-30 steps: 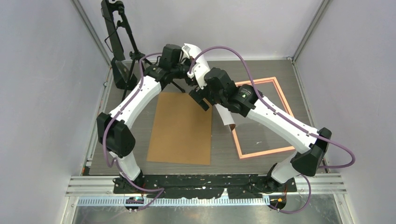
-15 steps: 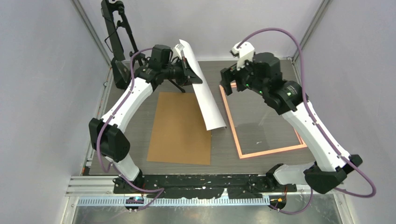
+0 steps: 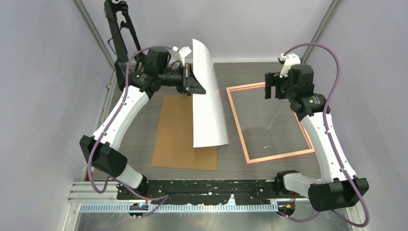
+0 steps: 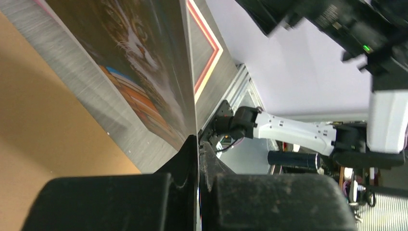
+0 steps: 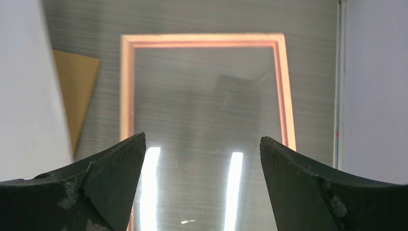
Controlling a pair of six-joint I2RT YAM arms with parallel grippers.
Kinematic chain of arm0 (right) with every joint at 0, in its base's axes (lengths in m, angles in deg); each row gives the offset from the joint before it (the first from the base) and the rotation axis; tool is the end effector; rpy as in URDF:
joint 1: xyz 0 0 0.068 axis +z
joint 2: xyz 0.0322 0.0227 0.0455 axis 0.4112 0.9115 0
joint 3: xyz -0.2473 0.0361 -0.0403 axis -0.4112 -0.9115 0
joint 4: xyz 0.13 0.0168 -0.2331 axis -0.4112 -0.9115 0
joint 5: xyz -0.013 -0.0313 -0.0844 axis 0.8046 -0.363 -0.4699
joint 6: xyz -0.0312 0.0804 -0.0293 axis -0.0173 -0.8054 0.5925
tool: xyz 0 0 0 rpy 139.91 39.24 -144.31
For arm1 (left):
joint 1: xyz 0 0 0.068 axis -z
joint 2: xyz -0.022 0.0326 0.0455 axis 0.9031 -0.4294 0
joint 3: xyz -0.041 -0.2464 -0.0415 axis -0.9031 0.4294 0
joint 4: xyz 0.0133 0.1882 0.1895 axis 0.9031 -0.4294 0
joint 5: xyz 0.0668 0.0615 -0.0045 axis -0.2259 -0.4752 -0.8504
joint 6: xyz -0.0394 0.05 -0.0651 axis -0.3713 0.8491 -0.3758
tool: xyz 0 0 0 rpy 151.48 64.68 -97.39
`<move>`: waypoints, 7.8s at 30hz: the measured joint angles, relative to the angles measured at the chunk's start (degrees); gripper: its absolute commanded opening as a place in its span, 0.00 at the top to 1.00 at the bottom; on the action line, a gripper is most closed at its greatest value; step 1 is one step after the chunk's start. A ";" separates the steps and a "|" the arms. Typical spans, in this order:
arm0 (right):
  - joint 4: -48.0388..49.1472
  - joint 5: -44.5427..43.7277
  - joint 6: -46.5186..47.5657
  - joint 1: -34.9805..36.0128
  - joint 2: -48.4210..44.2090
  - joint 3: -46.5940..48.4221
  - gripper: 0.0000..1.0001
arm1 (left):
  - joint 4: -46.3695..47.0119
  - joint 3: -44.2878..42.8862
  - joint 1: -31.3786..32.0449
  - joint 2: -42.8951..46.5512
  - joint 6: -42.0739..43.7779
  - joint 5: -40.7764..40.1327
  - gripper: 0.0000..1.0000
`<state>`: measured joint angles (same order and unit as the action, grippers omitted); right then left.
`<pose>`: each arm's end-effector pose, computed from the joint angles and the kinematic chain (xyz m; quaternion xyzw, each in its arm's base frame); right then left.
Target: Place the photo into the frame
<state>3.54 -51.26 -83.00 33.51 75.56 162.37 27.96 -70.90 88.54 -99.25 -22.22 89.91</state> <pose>0.2946 0.0430 0.3624 -0.0863 0.8511 -0.0039 0.5178 0.3174 -0.2048 0.3708 0.1236 0.8193 -0.5100 0.2312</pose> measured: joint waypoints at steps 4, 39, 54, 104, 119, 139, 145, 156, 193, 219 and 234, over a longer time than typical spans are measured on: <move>1.03 1.86 0.87 -9.14 1.95 -4.70 0.06 | -0.87 0.26 0.00 2.45 1.97 2.58 1.00; 6.21 15.80 12.00 -33.24 36.65 -3.04 0.13 | 14.01 14.05 -4.50 3.37 -12.02 9.31 1.00; 5.90 18.14 12.02 -35.08 39.89 -2.75 0.15 | 30.03 16.02 -7.37 3.15 -26.71 12.15 1.00; 5.55 32.28 -4.57 -31.89 31.69 -17.59 0.15 | 73.40 16.76 -1.86 -12.00 -64.59 -0.68 1.00; 6.19 35.71 -5.88 -39.76 31.67 -17.14 0.15 | 79.80 13.81 6.97 -20.96 -71.43 -4.70 1.00; 4.68 35.91 -2.99 -40.17 30.62 -17.03 0.15 | 74.77 36.48 6.23 -23.76 -59.54 -11.08 1.00; 4.81 35.65 -2.05 -40.17 30.10 -17.18 0.16 | 67.78 37.13 5.92 -23.63 -56.26 -13.18 1.00; 4.96 35.50 -1.20 -40.17 29.09 -17.64 0.16 | 63.39 33.81 5.92 -26.10 -56.46 -14.45 1.00; 4.74 34.36 1.31 -39.71 26.88 -18.38 0.16 | 67.54 29.94 9.27 -34.91 -62.45 -14.78 1.00; 2.71 30.58 12.68 -30.77 18.97 -20.87 0.21 | 71.23 36.04 7.52 -31.01 -65.66 -14.86 1.00; 6.80 20.24 8.98 -29.64 28.15 -18.69 0.47 | 70.07 36.61 7.52 -29.18 -63.58 -14.43 1.00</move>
<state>10.34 -31.02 -74.02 3.88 103.71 143.68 98.04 -34.29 96.06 -128.43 -85.80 75.49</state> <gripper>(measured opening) 0.617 0.002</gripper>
